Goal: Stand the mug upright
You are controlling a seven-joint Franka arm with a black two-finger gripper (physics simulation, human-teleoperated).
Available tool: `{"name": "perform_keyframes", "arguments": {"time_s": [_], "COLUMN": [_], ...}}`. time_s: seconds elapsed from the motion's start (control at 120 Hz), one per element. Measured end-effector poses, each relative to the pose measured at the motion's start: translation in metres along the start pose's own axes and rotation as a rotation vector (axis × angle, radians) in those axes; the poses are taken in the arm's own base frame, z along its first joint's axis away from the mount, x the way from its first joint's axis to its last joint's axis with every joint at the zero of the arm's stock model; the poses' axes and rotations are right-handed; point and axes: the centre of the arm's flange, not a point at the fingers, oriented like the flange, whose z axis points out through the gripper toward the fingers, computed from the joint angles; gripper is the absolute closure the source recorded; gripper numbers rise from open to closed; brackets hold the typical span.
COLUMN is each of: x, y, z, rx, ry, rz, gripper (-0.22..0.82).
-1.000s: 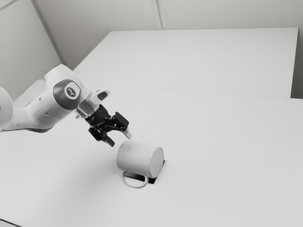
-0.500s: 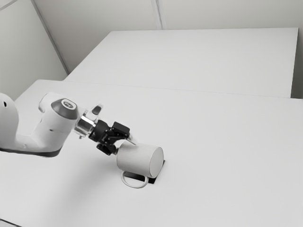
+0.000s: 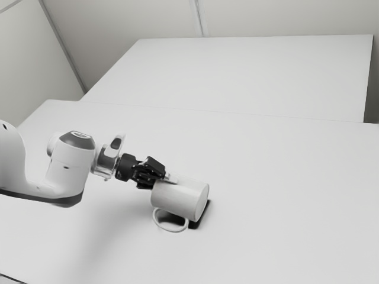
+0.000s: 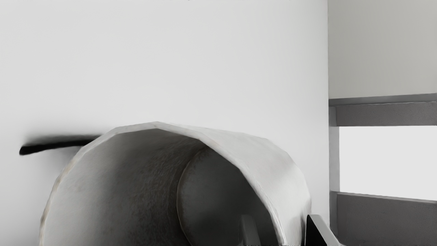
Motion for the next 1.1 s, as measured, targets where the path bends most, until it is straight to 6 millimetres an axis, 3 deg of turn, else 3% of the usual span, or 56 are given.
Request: {"name": "perform_keyframes", "arguments": {"time_s": [0.183, 0.392, 0.533, 0.633, 0.817, 1.1], "x": [0.000, 0.003, 0.018, 0.038, 0.053, 0.038], "y": [0.009, 0.034, 0.068, 0.106, 0.160, 0.166], "z": [0.000, -0.009, -0.015, -0.023, -0.034, -0.035], "rx": [-0.016, -0.036, -0.059, -0.045, 0.150, 0.597], "ry": [0.005, 0.017, 0.022, -0.007, -0.163, -0.417], "rz": [0.079, 0.188, 0.288, 0.394, 0.558, 0.567], "gripper": [0.69, 0.76, 0.77, 0.78, 0.78, 0.79]}}
